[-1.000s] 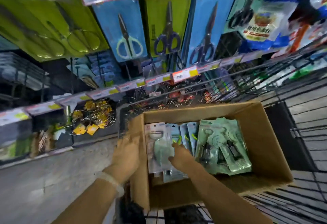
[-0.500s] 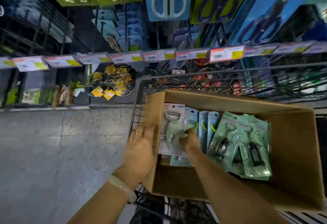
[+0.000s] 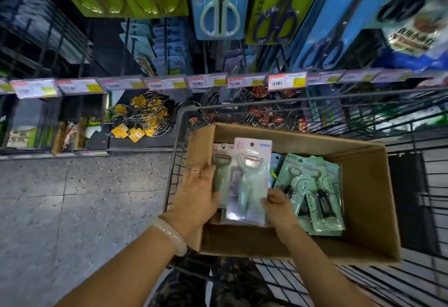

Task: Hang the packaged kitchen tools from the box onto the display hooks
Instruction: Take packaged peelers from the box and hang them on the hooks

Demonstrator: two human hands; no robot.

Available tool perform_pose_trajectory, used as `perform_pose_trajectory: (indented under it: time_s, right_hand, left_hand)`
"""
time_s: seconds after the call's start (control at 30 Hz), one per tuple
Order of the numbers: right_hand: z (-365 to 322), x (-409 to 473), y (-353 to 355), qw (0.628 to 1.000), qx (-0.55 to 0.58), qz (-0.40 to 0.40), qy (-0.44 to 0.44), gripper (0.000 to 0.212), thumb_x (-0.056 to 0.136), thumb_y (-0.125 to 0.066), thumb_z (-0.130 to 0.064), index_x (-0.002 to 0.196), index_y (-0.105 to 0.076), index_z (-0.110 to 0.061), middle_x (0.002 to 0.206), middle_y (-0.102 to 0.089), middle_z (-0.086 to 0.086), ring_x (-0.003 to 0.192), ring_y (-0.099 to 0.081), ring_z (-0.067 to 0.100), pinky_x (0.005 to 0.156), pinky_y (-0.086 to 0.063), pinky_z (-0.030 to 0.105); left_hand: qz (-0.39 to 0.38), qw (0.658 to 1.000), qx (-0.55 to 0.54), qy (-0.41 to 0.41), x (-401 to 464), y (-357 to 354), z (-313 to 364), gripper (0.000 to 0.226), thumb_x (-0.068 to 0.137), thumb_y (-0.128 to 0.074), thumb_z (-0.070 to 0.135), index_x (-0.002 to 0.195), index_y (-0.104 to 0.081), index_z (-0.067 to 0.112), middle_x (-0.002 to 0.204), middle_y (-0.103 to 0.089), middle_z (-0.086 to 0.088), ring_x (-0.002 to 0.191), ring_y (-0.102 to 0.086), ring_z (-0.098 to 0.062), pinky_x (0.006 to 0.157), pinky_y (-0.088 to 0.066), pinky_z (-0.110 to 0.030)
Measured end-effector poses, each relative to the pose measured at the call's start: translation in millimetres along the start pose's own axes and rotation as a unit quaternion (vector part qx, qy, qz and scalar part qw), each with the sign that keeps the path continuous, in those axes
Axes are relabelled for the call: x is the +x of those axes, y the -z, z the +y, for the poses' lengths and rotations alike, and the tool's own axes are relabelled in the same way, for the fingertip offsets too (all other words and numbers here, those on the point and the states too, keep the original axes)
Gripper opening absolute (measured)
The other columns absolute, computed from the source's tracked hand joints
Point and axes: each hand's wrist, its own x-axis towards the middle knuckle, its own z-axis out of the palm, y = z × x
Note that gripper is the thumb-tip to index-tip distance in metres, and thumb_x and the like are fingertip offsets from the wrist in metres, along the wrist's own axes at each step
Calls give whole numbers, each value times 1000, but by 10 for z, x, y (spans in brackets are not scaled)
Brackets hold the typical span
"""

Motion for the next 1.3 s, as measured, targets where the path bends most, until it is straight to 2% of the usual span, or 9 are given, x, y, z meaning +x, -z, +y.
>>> perform_pose_trajectory:
  time_s: [0.13,0.23,0.3,0.47,0.53,0.6,0.77,1.1,1.3]
  right_hand:
    - [-209,-320,-28,991,99,-22,92,12,90,-52,8,97,-58,0,99,-69,15,88,-65,28,71,-55,34]
    - [-476,-441,-219,980,106,-58,158,13,89,-53,8,96,-60,0,99,-69,16,91,-65,25,83,-53,39]
    - [-618,-461,-326,973,121,-89,177,13,91,-51,6,94,-60,-4,93,-69,11,82,-66,16,76,-56,29]
    - [-582,13,-469,990,21,-64,124,10,94,-55,-13,87,-61,-14,92,-64,7,86,-61,20,82,-48,32]
    - [-376,315,-538,991,-109,-23,78,9,90,-60,-19,95,-61,-11,97,-61,7,91,-57,21,85,-45,34]
    - [-187,485,-624,979,-199,-22,28,39,87,-65,-28,119,-54,-8,108,-58,7,103,-58,25,89,-45,33]
    - [59,757,-935,979,-205,6,0,79,72,-79,-35,135,-36,-14,129,-50,11,116,-52,30,94,-44,35]
    - [169,898,-971,988,-132,80,-17,31,90,-56,-8,120,-51,-5,115,-62,14,105,-57,32,81,-43,32]
    - [168,757,-600,995,-34,88,-31,32,89,-47,4,120,-53,0,114,-61,21,89,-53,26,74,-44,30]
  left_hand:
    - [-39,955,-291,34,-18,83,152,93,63,-71,63,141,-32,30,134,-48,11,123,-48,-15,105,-41,-43]
    - [15,867,-495,63,-25,145,239,56,68,-83,33,113,-51,35,110,-62,14,106,-62,-12,80,-55,-26]
    - [68,835,-538,94,-1,258,192,40,73,-78,8,99,-52,25,97,-66,5,94,-67,-18,59,-54,-15]
    - [155,803,-559,135,32,358,-230,37,74,-75,0,99,-57,20,90,-68,5,72,-68,-2,56,-54,-15]
    - [178,800,-553,153,3,337,-381,37,75,-73,-4,103,-58,15,87,-66,7,65,-66,4,53,-52,-13]
    - [200,796,-544,176,-19,301,-511,42,75,-73,-6,113,-57,3,87,-66,3,63,-66,3,54,-52,-12]
    - [221,799,-524,199,-5,228,-662,44,75,-75,-2,113,-55,10,89,-64,5,74,-63,-3,56,-50,-7]
    - [217,817,-493,206,-46,161,-664,46,74,-78,4,110,-51,16,92,-65,6,79,-64,-7,58,-52,-11]
    - [206,828,-480,202,-101,146,-435,41,75,-77,4,108,-52,10,88,-63,5,73,-60,-2,51,-48,-7]
